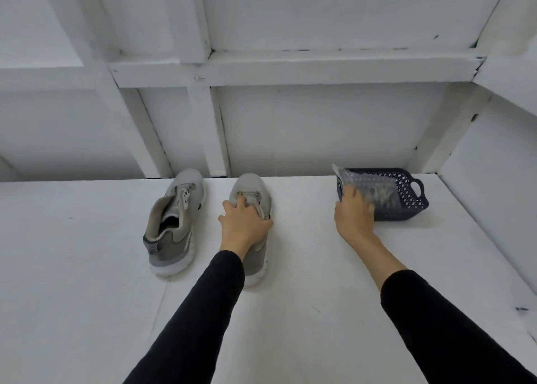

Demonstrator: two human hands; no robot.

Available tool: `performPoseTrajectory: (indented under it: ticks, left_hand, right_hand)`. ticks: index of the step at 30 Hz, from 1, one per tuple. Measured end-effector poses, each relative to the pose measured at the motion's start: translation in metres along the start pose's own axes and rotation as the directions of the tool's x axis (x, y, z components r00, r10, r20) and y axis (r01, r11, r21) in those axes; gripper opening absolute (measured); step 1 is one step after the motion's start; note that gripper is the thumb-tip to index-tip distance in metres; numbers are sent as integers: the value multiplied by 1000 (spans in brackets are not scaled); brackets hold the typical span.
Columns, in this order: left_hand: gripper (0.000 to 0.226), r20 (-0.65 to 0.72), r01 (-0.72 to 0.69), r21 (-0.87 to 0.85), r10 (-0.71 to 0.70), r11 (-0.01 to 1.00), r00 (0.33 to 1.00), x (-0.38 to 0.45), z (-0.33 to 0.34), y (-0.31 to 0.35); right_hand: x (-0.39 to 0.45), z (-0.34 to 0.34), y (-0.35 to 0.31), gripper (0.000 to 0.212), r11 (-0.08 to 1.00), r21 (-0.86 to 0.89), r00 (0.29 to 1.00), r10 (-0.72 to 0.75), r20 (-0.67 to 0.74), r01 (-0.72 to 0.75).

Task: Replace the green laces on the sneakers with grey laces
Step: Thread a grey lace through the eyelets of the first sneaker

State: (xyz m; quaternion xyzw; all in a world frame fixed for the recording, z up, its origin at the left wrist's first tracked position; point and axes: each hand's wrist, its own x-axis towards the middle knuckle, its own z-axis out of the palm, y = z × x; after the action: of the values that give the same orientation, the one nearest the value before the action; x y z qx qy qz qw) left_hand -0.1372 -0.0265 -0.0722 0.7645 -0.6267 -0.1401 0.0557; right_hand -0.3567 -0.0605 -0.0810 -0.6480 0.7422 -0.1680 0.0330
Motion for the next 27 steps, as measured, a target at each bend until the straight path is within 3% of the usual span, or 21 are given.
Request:
performPoseTrajectory:
  ticks: [7,10,13,15,17,18,20,24,27]
  left_hand:
    - [51,-20,10,-9,-10,1000,1000,5,3,-2]
    - [51,-123,7,-28,-10,1000,992,3,3,1]
    - [39,-403,-92,-282,-30,955,915,1,-6,11]
    - [26,-411,-207,-549,-45,810,911,1,-19,28]
    - [18,-275,-207,-822,-51,531,960,1,-33,51]
    - [16,-230,-192,-896,-48,401,972,1,-40,62]
    - [15,-208,-194,-951,-33,242,978,3,-50,78]
    - [9,-192,-192,-980,-5,43,981,1,-59,93]
    - [13,-145,-145,-989,29,2,989,0,-61,93]
  right_hand:
    - [-7,-1,-10,15,951,305,998,-59,11,53]
    - [-9,-10,-22,16,810,586,1000,-16,-1,14]
    - [-3,-35,-40,17,581,814,999,38,-9,-15]
    - [0,-54,-50,18,368,928,998,43,54,-66]
    - [5,-67,-55,17,193,972,991,10,135,-134]
    - [7,-71,-55,17,135,976,984,-25,175,-170]
    - [8,-78,-54,18,22,968,961,-118,249,-249]
    - [4,-84,-51,31,-112,941,928,-240,285,-319]
    - [1,-82,-51,33,-138,932,921,-254,295,-336]
